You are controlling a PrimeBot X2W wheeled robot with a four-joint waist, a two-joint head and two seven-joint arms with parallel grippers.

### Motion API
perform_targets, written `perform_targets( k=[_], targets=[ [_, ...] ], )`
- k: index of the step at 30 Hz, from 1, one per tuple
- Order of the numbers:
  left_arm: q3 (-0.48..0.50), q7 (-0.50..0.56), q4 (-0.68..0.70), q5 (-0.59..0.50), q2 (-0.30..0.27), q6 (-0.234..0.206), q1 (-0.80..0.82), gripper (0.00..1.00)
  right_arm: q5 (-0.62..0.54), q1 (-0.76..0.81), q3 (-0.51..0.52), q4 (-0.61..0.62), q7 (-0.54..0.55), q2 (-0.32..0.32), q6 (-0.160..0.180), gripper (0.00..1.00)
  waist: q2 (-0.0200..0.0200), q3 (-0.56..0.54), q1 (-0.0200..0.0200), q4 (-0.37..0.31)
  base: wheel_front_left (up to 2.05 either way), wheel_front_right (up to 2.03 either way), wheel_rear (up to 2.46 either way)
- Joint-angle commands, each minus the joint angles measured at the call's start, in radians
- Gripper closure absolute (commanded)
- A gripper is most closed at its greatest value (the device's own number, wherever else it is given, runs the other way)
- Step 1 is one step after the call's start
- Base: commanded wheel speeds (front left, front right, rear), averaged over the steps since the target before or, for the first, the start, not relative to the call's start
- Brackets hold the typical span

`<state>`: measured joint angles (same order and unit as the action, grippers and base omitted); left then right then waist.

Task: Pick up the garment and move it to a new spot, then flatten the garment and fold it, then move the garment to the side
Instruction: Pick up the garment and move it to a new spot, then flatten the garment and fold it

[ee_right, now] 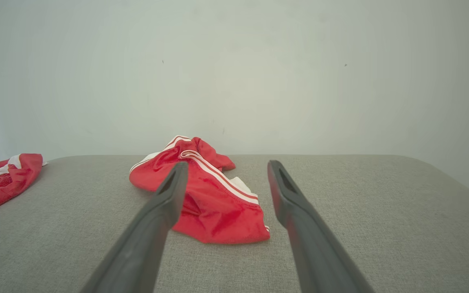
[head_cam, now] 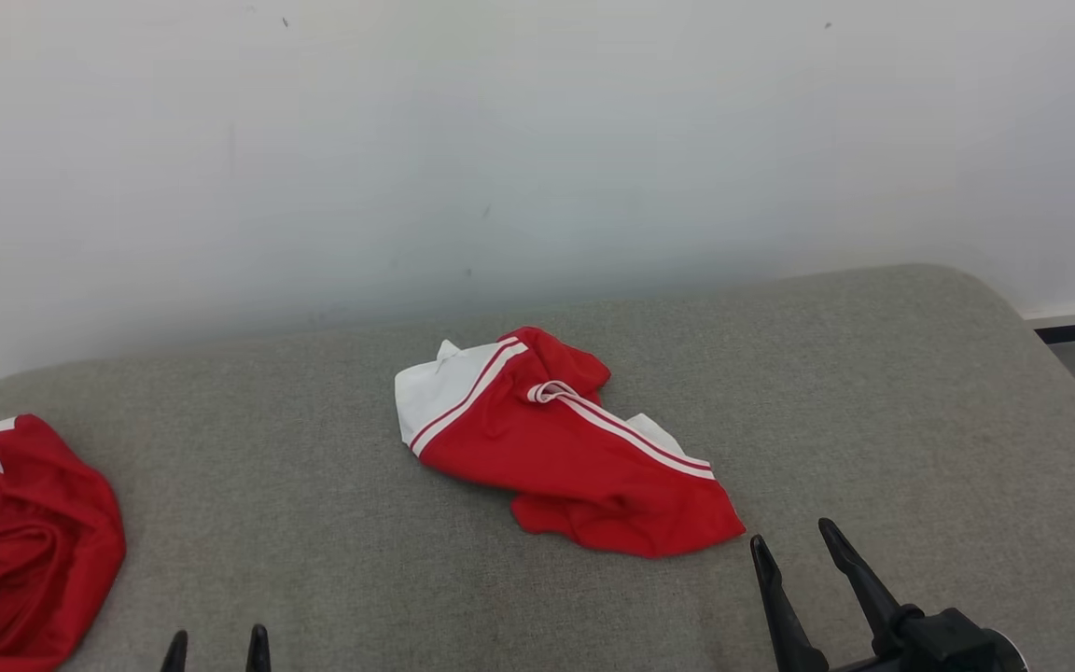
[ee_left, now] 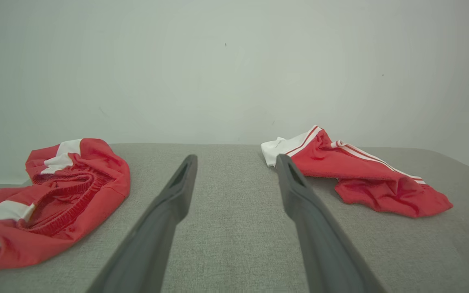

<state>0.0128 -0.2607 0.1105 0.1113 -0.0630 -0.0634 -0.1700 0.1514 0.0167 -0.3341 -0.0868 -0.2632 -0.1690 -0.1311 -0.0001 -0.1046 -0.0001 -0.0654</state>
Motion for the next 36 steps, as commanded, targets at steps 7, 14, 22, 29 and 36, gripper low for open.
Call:
perform_targets(
  k=[7, 14, 22, 29, 36],
  targets=[
    [-0.009, -0.005, 0.003, -0.002, 0.010, -0.008, -0.045, 0.00, -0.015, 0.034, 0.001, 0.018, 0.000, 0.002, 0.001, 0.00, 0.0001, -0.007, 0.0001, 0.011, 0.00, 0.00, 0.00],
    [-0.019, -0.005, -0.011, 0.010, 0.012, -0.011, -0.056, 0.00, -0.010, 0.041, 0.002, 0.013, 0.000, 0.002, 0.001, 0.00, 0.0001, -0.013, 0.0001, 0.009, 0.00, 0.00, 0.00],
    [-0.039, -0.005, -0.028, 0.021, 0.013, -0.015, -0.039, 0.00, -0.009, 0.041, 0.002, 0.011, 0.000, 0.002, 0.001, 0.00, 0.0001, -0.012, 0.0001, 0.006, 0.00, 0.00, 0.00],
    [-0.052, -0.005, -0.033, 0.024, 0.013, -0.023, -0.030, 0.00, -0.008, 0.044, 0.008, 0.007, 0.000, 0.000, 0.001, 0.00, 0.0001, -0.011, 0.0001, 0.008, 0.00, 0.00, 0.00],
    [-0.060, -0.005, -0.028, 0.023, 0.013, -0.030, -0.023, 0.00, -0.006, 0.036, 0.009, 0.005, 0.000, 0.002, 0.001, 0.00, 0.0001, -0.008, 0.0001, 0.015, 0.00, 0.00, 0.00]
  ],
)
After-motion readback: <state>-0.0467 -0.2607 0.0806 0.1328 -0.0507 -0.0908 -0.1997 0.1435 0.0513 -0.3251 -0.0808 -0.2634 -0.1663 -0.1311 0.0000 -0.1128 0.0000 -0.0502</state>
